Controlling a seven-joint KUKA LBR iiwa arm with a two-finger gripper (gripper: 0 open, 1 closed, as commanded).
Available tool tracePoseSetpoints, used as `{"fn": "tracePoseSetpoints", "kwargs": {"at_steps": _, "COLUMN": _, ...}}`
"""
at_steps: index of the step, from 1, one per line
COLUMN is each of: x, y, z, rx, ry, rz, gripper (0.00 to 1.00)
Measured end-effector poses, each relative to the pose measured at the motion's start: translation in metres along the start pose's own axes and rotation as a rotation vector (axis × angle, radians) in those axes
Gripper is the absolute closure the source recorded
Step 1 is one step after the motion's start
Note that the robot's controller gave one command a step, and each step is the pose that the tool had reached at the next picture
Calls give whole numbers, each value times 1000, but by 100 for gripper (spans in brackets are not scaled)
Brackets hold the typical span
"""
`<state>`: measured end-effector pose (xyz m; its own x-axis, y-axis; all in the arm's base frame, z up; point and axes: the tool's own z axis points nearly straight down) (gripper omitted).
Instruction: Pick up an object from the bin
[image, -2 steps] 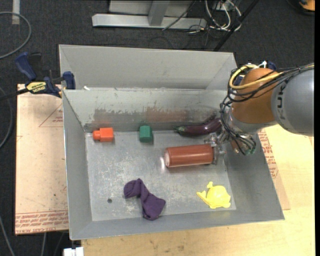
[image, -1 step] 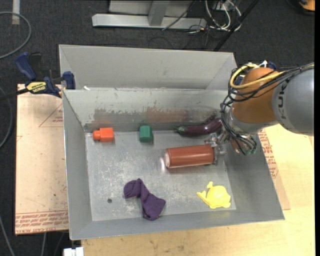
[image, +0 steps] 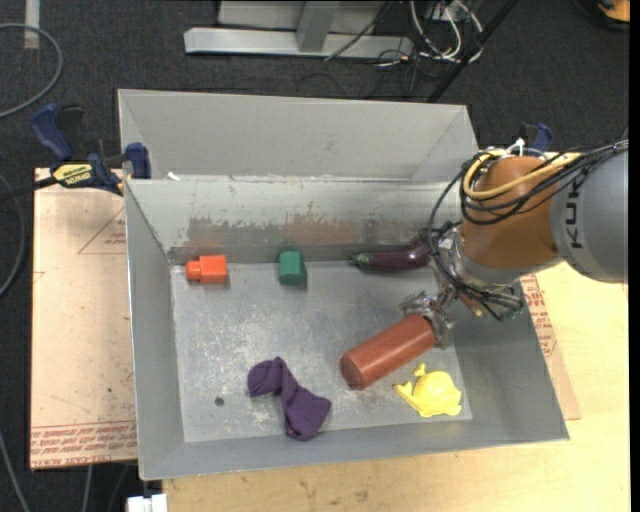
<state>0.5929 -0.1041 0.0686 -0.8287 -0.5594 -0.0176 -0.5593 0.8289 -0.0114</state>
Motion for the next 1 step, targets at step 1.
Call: {"fn": "tracePoseSetpoints", "kwargs": {"at_steps": 1, "x": 0, "y": 0, "z": -1, "rx": 1, "ry": -1, "rz": 1, "gripper": 100}}
